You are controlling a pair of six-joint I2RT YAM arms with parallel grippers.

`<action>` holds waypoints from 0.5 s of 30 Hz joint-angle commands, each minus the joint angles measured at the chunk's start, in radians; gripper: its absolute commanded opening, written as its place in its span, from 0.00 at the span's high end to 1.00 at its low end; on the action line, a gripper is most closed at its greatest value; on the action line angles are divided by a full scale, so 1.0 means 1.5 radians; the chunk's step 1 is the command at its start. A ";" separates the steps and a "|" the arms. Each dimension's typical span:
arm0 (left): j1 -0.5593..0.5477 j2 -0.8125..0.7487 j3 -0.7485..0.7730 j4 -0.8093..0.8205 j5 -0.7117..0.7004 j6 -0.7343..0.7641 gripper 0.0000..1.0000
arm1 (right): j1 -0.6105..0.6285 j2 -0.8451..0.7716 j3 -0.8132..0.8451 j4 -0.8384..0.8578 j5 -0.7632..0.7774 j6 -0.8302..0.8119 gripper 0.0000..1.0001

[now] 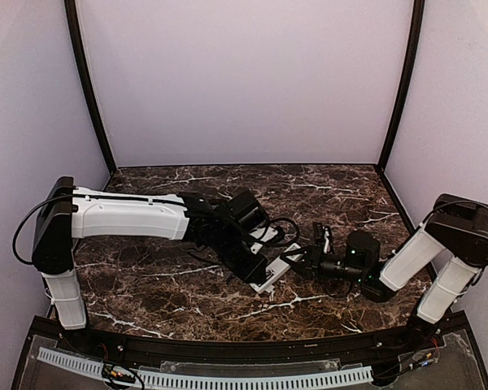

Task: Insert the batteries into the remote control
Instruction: Place the battery in the battery compartment.

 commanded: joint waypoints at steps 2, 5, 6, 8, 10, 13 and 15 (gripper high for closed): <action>0.000 -0.019 0.007 -0.037 -0.024 0.007 0.87 | 0.000 -0.023 0.006 0.335 -0.022 0.021 1.00; -0.001 -0.019 0.010 -0.038 -0.013 0.009 0.90 | 0.000 -0.023 0.009 0.335 -0.023 0.017 1.00; -0.001 -0.019 0.011 -0.038 -0.011 0.009 0.91 | 0.000 -0.023 0.010 0.334 -0.023 0.015 1.00; -0.001 -0.020 0.012 -0.038 -0.001 0.011 0.93 | 0.000 -0.023 0.011 0.335 -0.025 0.011 1.00; -0.001 -0.019 0.013 -0.037 0.014 0.012 0.95 | 0.000 -0.023 0.013 0.335 -0.026 0.008 1.00; -0.001 -0.019 0.018 -0.033 0.049 0.010 0.97 | 0.000 -0.022 0.016 0.335 -0.032 -0.001 1.00; -0.001 -0.015 0.023 -0.040 0.058 0.002 0.97 | 0.000 -0.023 0.016 0.335 -0.034 -0.007 1.00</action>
